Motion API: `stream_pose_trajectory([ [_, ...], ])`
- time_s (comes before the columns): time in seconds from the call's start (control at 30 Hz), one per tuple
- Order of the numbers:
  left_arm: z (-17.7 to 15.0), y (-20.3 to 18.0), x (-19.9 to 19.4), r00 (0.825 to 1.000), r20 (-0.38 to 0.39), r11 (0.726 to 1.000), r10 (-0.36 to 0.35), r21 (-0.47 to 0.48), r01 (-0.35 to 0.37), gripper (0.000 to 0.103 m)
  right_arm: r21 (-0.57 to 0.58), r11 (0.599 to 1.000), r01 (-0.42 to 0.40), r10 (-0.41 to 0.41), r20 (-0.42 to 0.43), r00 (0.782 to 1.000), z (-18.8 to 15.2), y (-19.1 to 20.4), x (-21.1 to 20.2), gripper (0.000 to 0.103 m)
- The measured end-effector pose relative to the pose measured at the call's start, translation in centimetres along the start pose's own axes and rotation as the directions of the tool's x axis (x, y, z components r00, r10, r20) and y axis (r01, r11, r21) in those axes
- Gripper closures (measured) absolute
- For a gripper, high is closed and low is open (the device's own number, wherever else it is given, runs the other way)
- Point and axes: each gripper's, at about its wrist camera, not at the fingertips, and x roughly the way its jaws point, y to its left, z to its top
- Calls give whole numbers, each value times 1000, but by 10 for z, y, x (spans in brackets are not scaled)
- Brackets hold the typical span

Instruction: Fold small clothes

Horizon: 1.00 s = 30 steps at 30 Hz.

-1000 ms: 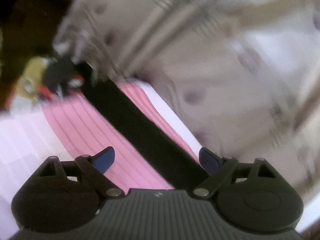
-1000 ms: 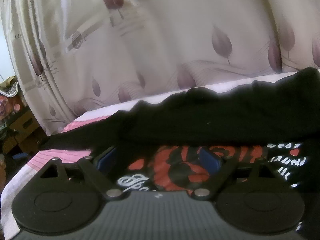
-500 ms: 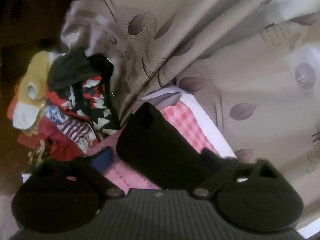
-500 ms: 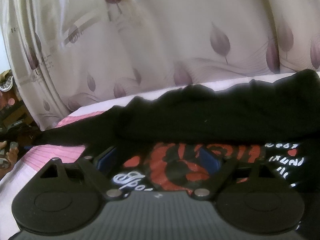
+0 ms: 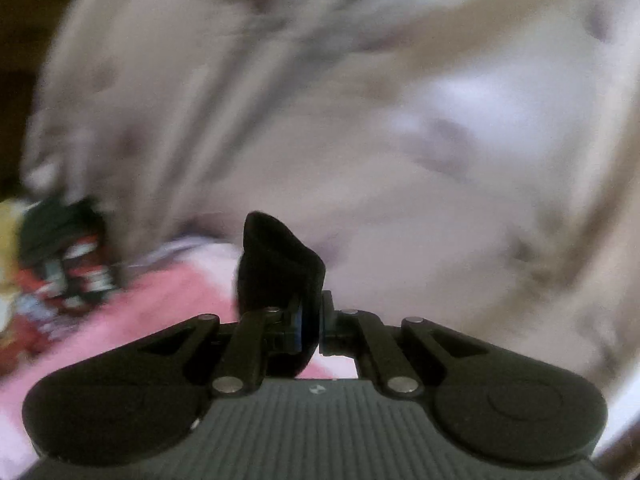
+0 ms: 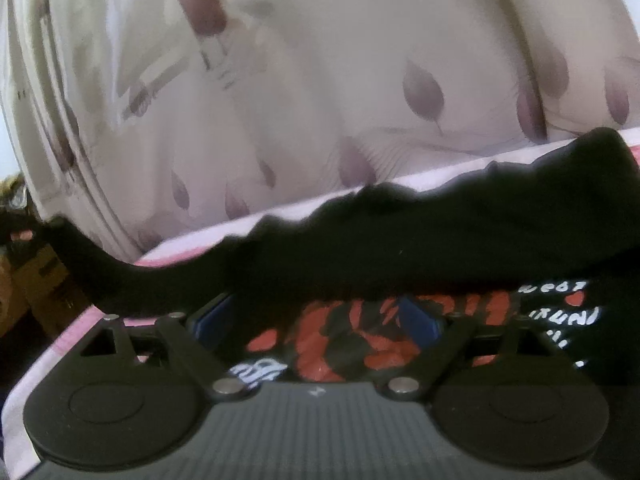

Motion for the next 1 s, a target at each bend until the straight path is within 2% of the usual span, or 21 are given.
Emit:
stream_pose_trajectory([
  [0.07, -8, -51, 2, 998, -13, 996, -64, 58, 65, 97, 30, 1000, -2, 1, 23, 1000, 1, -5, -4, 13],
  [0.13, -22, -102, 9, 989, -59, 986, -132, 95, 137, 97, 64, 998, -3, 1, 35, 999, 2, -10, -7, 13],
  [0.23, -51, -173, 24, 966, -144, 966, -216, 111, 232, 97, 137, 991, -14, 6, 53, 999, 4, -18, -18, 13],
  [0.3, -75, -218, 33, 942, -200, 947, -271, 120, 298, 97, 157, 987, -42, 32, 65, 997, 2, -21, -30, 13],
  [0.43, -130, -289, 56, 897, -297, 909, -328, 160, 385, 97, 167, 984, -66, 50, 95, 994, 3, -34, -61, 13],
  [0.57, -196, -336, 86, 845, -414, 878, -339, 184, 442, 97, 204, 978, -45, 22, 114, 993, 7, -59, -90, 13],
  [0.67, -247, -353, 107, 791, -491, 839, -365, 194, 508, 96, 245, 969, -25, -7, 130, 992, 9, -81, -108, 13],
  [0.73, -274, -355, 122, 750, -533, 813, -391, 182, 553, 84, 258, 966, -14, -22, 137, 990, 9, -93, -117, 13],
  [0.77, -285, -353, 125, 739, -542, 803, -401, 180, 568, 64, 262, 965, -6, -32, 139, 990, 9, -98, -120, 13],
  [0.8, -292, -351, 127, 740, -539, 798, -402, 190, 572, 34, 269, 963, 0, -40, 143, 989, 10, -103, -124, 13],
  [0.83, -296, -349, 127, 753, -525, 800, -396, 205, 563, 21, 278, 961, 0, -43, 147, 988, 10, -108, -126, 13],
  [0.87, -296, -342, 122, 777, -490, 809, -395, 216, 547, 6, 285, 958, -4, -41, 150, 988, 9, -111, -129, 13],
  [0.93, -288, -322, 105, 817, -393, 820, -422, 218, 529, 1, 288, 958, -7, -38, 150, 988, 12, -115, -132, 13],
  [1.0, -279, -303, 91, 849, -350, 837, -395, 243, 490, 0, 271, 962, -8, -36, 155, 987, 19, -116, -130, 13],
])
